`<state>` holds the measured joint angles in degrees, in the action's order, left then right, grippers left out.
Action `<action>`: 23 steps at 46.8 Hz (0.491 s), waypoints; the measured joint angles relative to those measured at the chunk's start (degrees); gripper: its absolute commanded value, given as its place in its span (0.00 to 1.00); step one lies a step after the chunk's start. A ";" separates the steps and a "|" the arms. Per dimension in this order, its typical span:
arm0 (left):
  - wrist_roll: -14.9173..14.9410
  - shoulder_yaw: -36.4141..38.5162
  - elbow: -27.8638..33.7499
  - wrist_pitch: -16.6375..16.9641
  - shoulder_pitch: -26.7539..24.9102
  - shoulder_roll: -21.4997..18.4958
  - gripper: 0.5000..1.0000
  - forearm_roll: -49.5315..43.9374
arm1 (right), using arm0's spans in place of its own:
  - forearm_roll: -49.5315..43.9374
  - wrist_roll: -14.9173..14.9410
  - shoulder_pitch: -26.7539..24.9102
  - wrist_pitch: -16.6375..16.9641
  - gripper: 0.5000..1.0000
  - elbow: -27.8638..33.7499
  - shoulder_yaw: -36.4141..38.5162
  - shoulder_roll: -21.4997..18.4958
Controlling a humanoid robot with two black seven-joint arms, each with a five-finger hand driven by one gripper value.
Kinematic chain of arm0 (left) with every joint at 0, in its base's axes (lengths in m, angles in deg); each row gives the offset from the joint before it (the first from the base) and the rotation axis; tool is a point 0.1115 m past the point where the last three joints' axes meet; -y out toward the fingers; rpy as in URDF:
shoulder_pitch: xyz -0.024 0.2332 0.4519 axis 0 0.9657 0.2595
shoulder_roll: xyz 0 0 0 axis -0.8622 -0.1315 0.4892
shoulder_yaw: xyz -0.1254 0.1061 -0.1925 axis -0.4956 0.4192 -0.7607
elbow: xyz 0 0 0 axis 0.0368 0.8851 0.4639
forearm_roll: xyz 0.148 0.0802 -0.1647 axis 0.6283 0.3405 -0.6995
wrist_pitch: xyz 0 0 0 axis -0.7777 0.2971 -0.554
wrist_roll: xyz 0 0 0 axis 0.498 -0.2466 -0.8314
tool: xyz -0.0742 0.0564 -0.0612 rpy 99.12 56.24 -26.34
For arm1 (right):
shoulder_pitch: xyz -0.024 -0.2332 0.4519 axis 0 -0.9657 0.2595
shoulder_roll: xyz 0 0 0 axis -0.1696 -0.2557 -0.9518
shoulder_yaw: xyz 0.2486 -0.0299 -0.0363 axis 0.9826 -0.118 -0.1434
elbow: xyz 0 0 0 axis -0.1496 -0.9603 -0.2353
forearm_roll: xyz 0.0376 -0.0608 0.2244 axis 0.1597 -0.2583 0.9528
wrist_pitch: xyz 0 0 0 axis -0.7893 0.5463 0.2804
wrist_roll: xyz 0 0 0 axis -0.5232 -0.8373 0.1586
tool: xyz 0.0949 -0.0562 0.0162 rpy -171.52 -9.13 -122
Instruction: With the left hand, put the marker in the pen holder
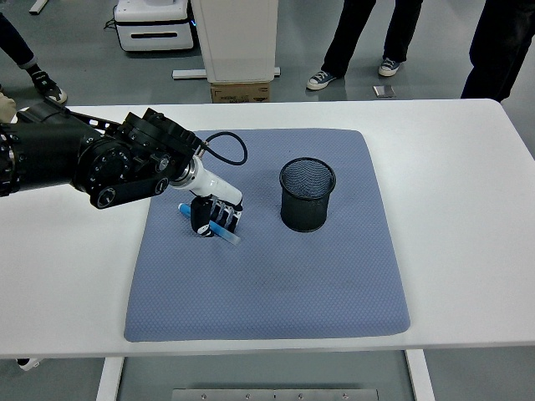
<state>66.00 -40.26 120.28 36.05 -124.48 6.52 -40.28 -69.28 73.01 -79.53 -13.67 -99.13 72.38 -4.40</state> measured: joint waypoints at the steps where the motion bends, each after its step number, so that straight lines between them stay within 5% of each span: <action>1: 0.00 0.00 0.00 0.00 0.00 0.00 0.23 0.00 | 0.00 0.00 0.00 0.00 1.00 0.00 0.00 0.00; 16: -0.01 0.05 0.00 0.00 -0.10 0.01 0.14 0.10 | 0.00 0.00 0.00 0.00 1.00 0.00 0.00 0.00; 23: -0.01 0.05 -0.01 0.00 -0.03 0.01 0.03 0.13 | 0.00 0.00 0.00 0.00 1.00 0.00 0.00 0.00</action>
<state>65.98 -40.21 120.28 36.04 -124.52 6.53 -40.15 -69.28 73.01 -79.53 -13.67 -99.13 72.38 -4.40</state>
